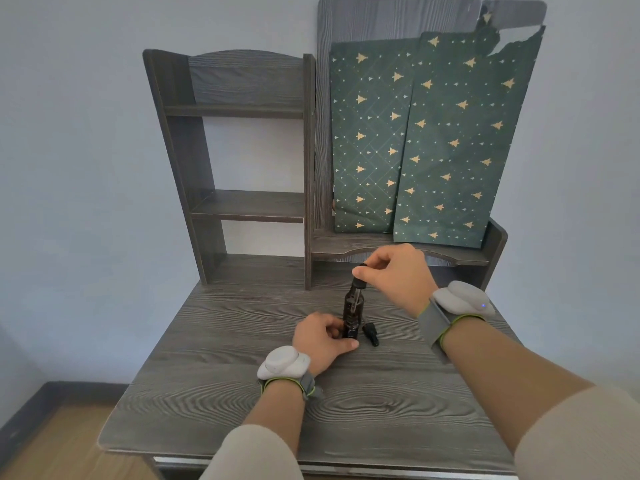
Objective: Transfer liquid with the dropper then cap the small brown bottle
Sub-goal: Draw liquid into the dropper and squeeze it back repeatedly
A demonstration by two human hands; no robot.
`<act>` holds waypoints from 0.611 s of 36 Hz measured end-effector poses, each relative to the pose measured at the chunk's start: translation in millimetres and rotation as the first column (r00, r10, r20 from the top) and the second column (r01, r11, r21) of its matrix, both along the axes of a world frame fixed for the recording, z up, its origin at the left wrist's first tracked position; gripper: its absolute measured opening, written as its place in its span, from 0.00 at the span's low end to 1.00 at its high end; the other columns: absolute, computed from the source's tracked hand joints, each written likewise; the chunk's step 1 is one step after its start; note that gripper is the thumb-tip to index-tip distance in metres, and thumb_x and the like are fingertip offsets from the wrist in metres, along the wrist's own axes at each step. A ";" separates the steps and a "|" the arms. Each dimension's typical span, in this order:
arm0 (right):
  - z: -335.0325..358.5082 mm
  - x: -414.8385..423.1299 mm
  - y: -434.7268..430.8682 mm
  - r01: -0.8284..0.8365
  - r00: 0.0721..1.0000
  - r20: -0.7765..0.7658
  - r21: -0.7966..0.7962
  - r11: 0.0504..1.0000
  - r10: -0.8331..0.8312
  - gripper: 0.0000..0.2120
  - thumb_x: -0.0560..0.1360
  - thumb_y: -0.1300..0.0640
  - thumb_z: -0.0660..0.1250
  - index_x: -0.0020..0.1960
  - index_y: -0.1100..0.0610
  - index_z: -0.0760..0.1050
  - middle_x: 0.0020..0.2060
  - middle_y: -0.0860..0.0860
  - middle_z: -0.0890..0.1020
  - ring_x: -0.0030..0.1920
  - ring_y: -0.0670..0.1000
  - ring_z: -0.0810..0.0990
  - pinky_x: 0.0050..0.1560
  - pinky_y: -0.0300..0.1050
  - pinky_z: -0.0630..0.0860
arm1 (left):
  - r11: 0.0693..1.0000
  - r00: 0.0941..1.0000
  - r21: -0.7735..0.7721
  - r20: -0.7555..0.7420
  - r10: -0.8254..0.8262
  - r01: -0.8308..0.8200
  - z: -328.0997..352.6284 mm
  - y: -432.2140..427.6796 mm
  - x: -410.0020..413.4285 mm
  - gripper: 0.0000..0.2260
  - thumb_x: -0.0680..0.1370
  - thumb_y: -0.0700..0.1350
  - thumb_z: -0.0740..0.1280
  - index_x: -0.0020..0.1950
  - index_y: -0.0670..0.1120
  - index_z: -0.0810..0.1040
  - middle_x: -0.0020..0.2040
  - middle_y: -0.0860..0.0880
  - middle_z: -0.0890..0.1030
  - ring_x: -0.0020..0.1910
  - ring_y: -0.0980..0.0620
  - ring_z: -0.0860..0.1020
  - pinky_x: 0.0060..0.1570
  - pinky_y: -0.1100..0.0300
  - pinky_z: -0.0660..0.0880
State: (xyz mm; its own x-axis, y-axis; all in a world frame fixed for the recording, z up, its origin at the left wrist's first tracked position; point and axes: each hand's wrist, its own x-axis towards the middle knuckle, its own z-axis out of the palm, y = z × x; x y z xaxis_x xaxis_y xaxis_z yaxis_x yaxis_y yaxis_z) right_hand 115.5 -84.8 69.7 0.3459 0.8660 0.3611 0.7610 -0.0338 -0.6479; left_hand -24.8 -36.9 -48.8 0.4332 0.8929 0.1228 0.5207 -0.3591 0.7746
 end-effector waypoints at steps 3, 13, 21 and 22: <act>-0.9 1.1 0.8 -0.002 1.000 0.006 -0.016 1.000 0.002 0.10 0.67 0.50 0.75 0.39 0.57 0.83 0.34 0.49 0.83 0.36 0.46 0.78 0.43 0.41 0.75 | 1.000 1.000 0.000 0.008 -0.003 0.003 0.1 0.0 0.0 0.14 0.65 0.53 0.76 0.48 0.51 0.83 0.38 0.53 0.75 0.37 0.56 0.73 0.38 0.64 0.68; -3.3 2.2 0.8 0.009 0.999 0.036 -0.026 1.000 -0.008 0.08 0.69 0.52 0.74 0.38 0.57 0.83 0.30 0.47 0.79 0.34 0.46 0.75 0.41 0.41 0.72 | 1.000 1.000 0.005 0.015 0.001 -0.001 0.1 -0.2 0.1 0.15 0.65 0.53 0.76 0.48 0.50 0.84 0.37 0.54 0.74 0.36 0.57 0.72 0.41 0.63 0.70; 1.8 1.0 0.8 0.035 0.999 -0.032 0.026 0.999 -0.034 0.09 0.69 0.51 0.74 0.37 0.56 0.82 0.30 0.48 0.80 0.34 0.47 0.77 0.39 0.41 0.73 | 1.000 1.000 -0.005 0.022 -0.004 0.004 0.1 0.0 0.1 0.15 0.64 0.53 0.77 0.48 0.51 0.84 0.37 0.55 0.74 0.35 0.58 0.72 0.40 0.65 0.69; 2.8 1.2 0.5 0.040 0.999 -0.038 0.035 0.999 -0.038 0.09 0.69 0.51 0.73 0.38 0.57 0.82 0.31 0.49 0.81 0.35 0.48 0.77 0.39 0.42 0.74 | 1.000 1.000 -0.007 0.023 -0.003 0.003 -0.1 0.0 0.0 0.15 0.64 0.53 0.77 0.48 0.51 0.84 0.37 0.56 0.74 0.35 0.59 0.72 0.39 0.66 0.68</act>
State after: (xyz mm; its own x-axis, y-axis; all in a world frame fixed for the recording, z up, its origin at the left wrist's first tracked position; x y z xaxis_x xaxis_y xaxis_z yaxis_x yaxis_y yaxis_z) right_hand 116.7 -84.2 72.6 0.3929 0.8384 0.3777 0.7351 -0.0395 -0.6768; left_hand -24.8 -36.8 -48.9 0.4331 0.8924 0.1269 0.5016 -0.3556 0.7887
